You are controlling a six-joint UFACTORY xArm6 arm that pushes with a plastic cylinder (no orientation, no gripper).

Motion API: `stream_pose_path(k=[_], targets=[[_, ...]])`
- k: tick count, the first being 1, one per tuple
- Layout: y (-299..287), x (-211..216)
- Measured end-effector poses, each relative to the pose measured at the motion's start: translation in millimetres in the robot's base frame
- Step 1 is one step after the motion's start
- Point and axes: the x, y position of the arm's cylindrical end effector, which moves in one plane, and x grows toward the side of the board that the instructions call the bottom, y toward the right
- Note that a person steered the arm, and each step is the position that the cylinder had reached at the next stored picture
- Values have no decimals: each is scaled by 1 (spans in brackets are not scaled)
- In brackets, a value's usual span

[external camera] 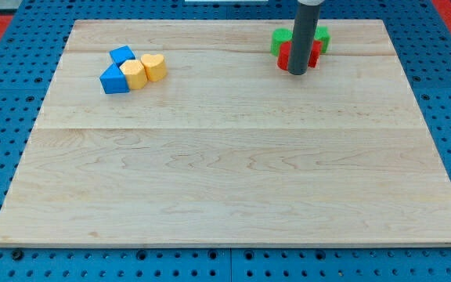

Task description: Move your hand towards blue cube

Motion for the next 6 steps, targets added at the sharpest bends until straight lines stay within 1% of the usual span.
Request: stream_pose_path(k=[1, 2, 3, 4, 5, 6], targets=[[0, 5], [-30, 16], [-109, 20], [-97, -27], [-108, -55], [-143, -55]])
